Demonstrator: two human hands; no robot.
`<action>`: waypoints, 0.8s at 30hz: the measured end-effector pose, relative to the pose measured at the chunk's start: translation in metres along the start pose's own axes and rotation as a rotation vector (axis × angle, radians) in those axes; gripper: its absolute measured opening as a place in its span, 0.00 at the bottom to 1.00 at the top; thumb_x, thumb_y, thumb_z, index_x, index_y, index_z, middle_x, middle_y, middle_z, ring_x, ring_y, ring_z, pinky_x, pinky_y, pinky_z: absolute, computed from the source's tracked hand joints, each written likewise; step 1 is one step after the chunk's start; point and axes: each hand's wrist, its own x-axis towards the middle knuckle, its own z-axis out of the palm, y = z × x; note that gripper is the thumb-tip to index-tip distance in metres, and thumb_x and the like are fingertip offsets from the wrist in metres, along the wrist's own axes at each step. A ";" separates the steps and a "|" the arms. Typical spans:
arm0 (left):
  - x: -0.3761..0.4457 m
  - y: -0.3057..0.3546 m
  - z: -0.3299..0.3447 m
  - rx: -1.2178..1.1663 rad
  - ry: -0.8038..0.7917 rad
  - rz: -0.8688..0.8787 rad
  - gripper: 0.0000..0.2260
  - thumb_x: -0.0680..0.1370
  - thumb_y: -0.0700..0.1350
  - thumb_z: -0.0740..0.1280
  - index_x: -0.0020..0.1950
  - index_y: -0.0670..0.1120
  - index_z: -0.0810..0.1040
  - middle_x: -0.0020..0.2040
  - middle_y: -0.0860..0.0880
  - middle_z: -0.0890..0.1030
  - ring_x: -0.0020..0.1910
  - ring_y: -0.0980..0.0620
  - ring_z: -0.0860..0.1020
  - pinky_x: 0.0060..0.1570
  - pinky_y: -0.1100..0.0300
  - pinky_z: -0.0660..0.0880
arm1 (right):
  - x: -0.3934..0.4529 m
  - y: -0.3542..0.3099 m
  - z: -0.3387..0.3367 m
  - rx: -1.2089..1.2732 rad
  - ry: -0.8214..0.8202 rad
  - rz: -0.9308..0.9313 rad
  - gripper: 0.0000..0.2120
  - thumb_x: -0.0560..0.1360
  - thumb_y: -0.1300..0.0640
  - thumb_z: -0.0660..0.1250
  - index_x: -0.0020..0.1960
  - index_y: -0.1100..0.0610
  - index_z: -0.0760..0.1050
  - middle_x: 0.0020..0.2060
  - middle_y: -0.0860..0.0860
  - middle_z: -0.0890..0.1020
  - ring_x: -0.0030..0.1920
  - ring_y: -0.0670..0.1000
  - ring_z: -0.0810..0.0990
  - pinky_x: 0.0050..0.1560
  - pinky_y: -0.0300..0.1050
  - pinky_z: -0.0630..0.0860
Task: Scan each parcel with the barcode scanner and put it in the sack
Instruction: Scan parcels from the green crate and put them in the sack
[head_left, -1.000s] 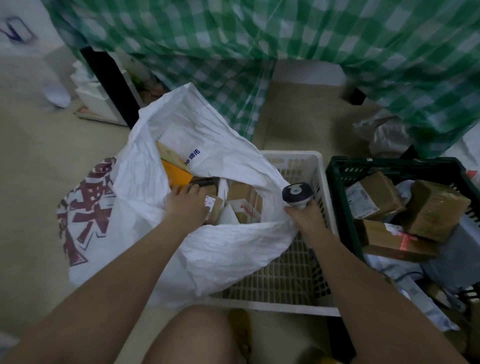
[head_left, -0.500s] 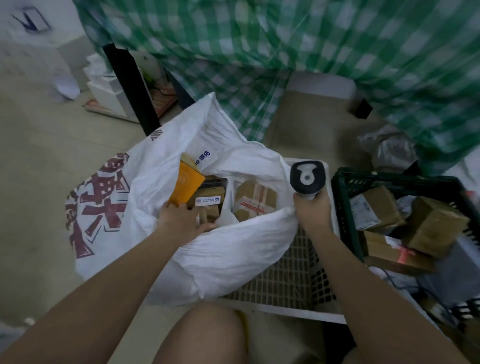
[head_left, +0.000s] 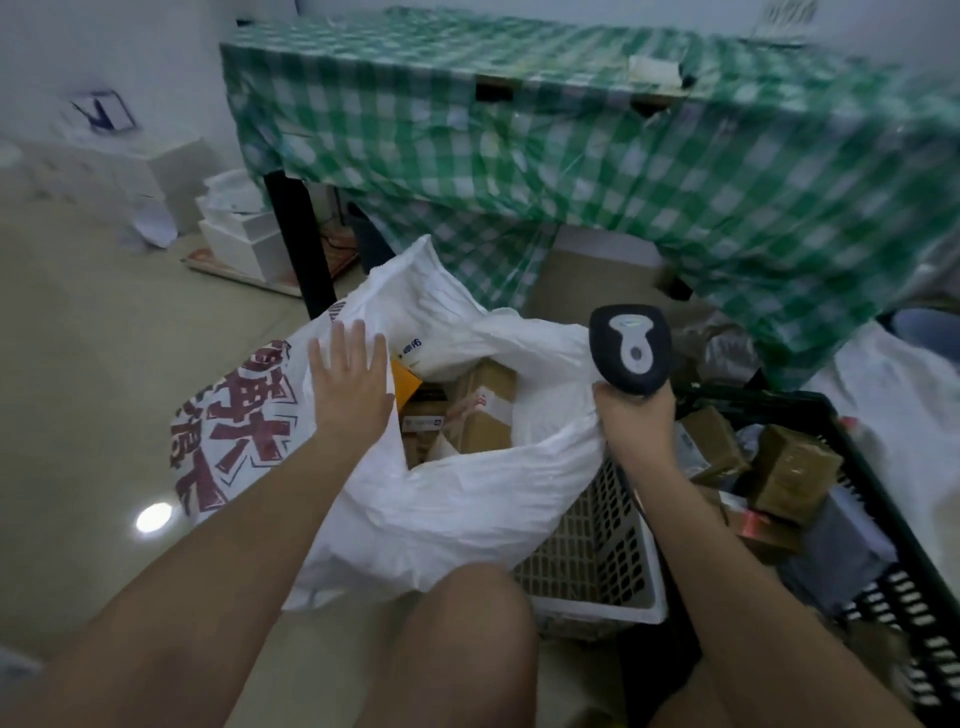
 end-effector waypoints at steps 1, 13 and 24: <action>0.003 -0.004 0.000 -0.062 -0.032 -0.051 0.37 0.79 0.55 0.64 0.79 0.43 0.47 0.78 0.38 0.48 0.77 0.36 0.48 0.72 0.37 0.50 | -0.002 0.000 0.000 -0.019 -0.025 0.014 0.12 0.72 0.70 0.66 0.54 0.59 0.74 0.48 0.55 0.80 0.49 0.51 0.78 0.50 0.43 0.74; 0.046 -0.009 0.015 -0.989 -0.258 -0.468 0.30 0.81 0.57 0.59 0.75 0.39 0.60 0.73 0.39 0.66 0.70 0.39 0.66 0.69 0.50 0.62 | 0.003 -0.019 0.030 0.044 -0.051 0.006 0.12 0.72 0.58 0.73 0.54 0.53 0.77 0.46 0.44 0.82 0.49 0.43 0.79 0.51 0.40 0.76; 0.043 -0.129 -0.172 -1.263 0.415 -0.679 0.13 0.84 0.42 0.52 0.56 0.43 0.76 0.57 0.39 0.76 0.54 0.45 0.75 0.50 0.61 0.70 | 0.002 -0.151 0.080 -0.174 0.005 -0.282 0.16 0.73 0.64 0.66 0.59 0.54 0.72 0.44 0.46 0.76 0.45 0.49 0.75 0.45 0.45 0.71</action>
